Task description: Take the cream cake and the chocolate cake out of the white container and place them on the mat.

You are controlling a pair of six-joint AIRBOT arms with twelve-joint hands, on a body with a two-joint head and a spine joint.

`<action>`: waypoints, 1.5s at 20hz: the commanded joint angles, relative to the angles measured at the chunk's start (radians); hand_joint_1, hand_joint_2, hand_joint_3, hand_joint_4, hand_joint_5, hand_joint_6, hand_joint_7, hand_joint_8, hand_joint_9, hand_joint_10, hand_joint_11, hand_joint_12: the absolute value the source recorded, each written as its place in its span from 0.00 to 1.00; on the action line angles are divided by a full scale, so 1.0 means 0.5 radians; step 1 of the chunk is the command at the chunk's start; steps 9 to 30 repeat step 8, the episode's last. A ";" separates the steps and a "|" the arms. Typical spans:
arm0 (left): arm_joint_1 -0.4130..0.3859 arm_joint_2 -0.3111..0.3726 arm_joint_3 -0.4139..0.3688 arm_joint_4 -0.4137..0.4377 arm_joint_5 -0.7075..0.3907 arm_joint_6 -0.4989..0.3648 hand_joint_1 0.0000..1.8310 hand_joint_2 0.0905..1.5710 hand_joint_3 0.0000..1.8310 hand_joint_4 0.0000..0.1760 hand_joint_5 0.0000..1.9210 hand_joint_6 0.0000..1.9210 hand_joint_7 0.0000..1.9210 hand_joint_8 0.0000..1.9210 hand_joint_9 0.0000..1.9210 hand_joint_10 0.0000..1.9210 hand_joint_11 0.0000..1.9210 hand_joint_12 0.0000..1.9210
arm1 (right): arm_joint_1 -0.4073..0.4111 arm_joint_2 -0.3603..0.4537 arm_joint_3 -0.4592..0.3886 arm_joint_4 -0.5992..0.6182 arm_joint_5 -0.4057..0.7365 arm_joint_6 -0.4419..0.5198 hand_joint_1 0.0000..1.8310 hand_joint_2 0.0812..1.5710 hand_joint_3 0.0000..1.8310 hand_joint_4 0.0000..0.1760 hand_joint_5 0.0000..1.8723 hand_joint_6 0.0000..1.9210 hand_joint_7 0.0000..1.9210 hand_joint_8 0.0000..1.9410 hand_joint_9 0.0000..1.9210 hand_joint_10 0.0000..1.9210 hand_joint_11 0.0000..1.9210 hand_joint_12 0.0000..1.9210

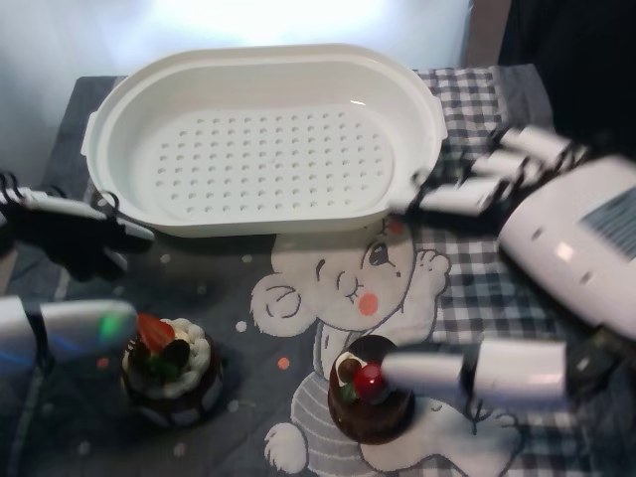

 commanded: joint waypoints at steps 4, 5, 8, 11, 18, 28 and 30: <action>-0.086 0.001 0.070 -0.049 -0.622 0.017 0.21 0.78 0.00 0.00 0.53 0.06 0.45 0.43 0.39 0.63 0.30 0.83 | 0.014 0.038 0.075 0.032 0.625 0.007 0.28 0.65 0.00 0.00 0.38 0.16 0.42 0.26 0.37 0.44 0.26 0.69; -0.101 0.003 0.088 -0.058 -0.706 0.017 0.21 0.78 0.00 0.00 0.53 0.06 0.45 0.43 0.39 0.63 0.30 0.83 | 0.014 0.041 0.100 0.051 0.710 0.007 0.28 0.65 0.00 0.00 0.38 0.16 0.42 0.26 0.37 0.44 0.26 0.69; -0.204 0.002 0.128 -0.038 -0.925 0.041 0.34 0.76 0.00 0.00 0.54 0.06 0.50 0.34 0.45 0.45 0.26 0.75 | 0.015 0.086 0.139 0.061 0.980 -0.006 0.32 0.75 0.02 0.00 0.11 0.36 0.23 0.41 0.24 0.50 0.15 0.80; -0.204 0.002 0.128 -0.038 -0.925 0.041 0.34 0.76 0.00 0.00 0.54 0.06 0.50 0.34 0.45 0.45 0.26 0.75 | 0.015 0.086 0.139 0.061 0.980 -0.006 0.32 0.75 0.02 0.00 0.11 0.36 0.23 0.41 0.24 0.50 0.15 0.80; -0.204 0.002 0.128 -0.038 -0.925 0.041 0.34 0.76 0.00 0.00 0.54 0.06 0.50 0.34 0.45 0.45 0.26 0.75 | 0.015 0.086 0.139 0.061 0.980 -0.006 0.32 0.75 0.02 0.00 0.11 0.36 0.23 0.41 0.24 0.50 0.15 0.80; -0.204 0.002 0.128 -0.038 -0.925 0.041 0.34 0.76 0.00 0.00 0.54 0.06 0.50 0.34 0.45 0.45 0.26 0.75 | 0.015 0.086 0.139 0.061 0.980 -0.006 0.32 0.75 0.02 0.00 0.11 0.36 0.23 0.41 0.24 0.50 0.15 0.80; -0.204 0.002 0.128 -0.038 -0.925 0.041 0.34 0.76 0.00 0.00 0.54 0.06 0.50 0.34 0.45 0.45 0.26 0.75 | 0.015 0.086 0.139 0.061 0.980 -0.006 0.32 0.75 0.02 0.00 0.11 0.36 0.23 0.41 0.24 0.50 0.15 0.80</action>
